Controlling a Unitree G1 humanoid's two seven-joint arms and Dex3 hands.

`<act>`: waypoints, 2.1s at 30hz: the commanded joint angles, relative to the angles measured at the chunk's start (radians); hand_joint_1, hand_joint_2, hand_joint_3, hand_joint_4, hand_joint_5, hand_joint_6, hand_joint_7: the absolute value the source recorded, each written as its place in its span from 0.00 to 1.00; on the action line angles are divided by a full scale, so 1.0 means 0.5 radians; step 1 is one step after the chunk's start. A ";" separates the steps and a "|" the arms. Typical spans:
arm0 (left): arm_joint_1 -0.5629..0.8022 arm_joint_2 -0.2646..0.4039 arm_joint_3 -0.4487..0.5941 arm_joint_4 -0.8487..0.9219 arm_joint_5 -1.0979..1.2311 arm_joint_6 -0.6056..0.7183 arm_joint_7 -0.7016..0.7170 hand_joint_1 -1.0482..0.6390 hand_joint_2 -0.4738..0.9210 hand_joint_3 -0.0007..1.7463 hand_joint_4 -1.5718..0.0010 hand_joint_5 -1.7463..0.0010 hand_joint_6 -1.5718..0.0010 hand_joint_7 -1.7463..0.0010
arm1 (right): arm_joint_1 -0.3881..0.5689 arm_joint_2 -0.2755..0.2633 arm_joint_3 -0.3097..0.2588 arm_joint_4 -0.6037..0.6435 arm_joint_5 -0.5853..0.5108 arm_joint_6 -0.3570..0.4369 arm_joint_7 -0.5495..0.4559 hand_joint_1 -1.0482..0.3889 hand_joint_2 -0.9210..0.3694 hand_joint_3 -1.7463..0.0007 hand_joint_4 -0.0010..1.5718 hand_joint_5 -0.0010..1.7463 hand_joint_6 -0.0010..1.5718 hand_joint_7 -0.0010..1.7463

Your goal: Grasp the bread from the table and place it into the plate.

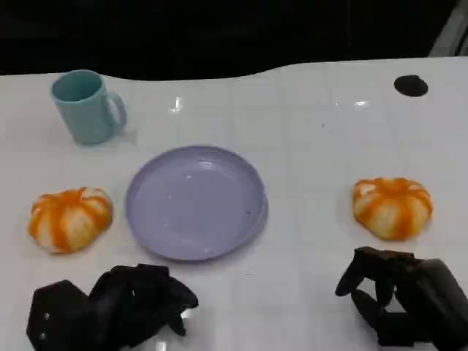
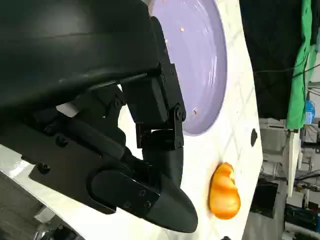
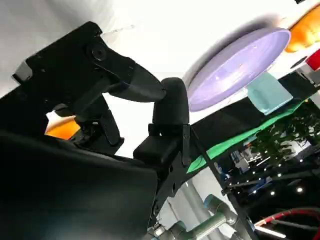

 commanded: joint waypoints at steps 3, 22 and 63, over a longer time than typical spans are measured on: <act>-0.002 0.025 0.014 0.013 0.008 0.008 0.008 0.01 0.94 0.00 0.43 0.14 0.10 0.69 | -0.003 -0.036 -0.012 -0.029 -0.015 0.027 -0.034 0.48 0.31 0.38 0.53 1.00 0.48 0.81; -0.005 0.023 0.010 0.015 0.012 0.007 0.008 0.01 0.94 0.00 0.43 0.14 0.11 0.68 | 0.000 -0.036 -0.009 -0.026 -0.001 0.021 -0.038 0.48 0.29 0.38 0.54 1.00 0.48 0.81; -0.029 0.032 0.017 0.070 0.037 -0.034 0.009 0.00 0.94 0.00 0.43 0.14 0.11 0.67 | -0.046 -0.216 -0.078 -0.611 -0.229 1.021 0.370 0.30 0.00 0.90 0.05 0.06 0.13 0.00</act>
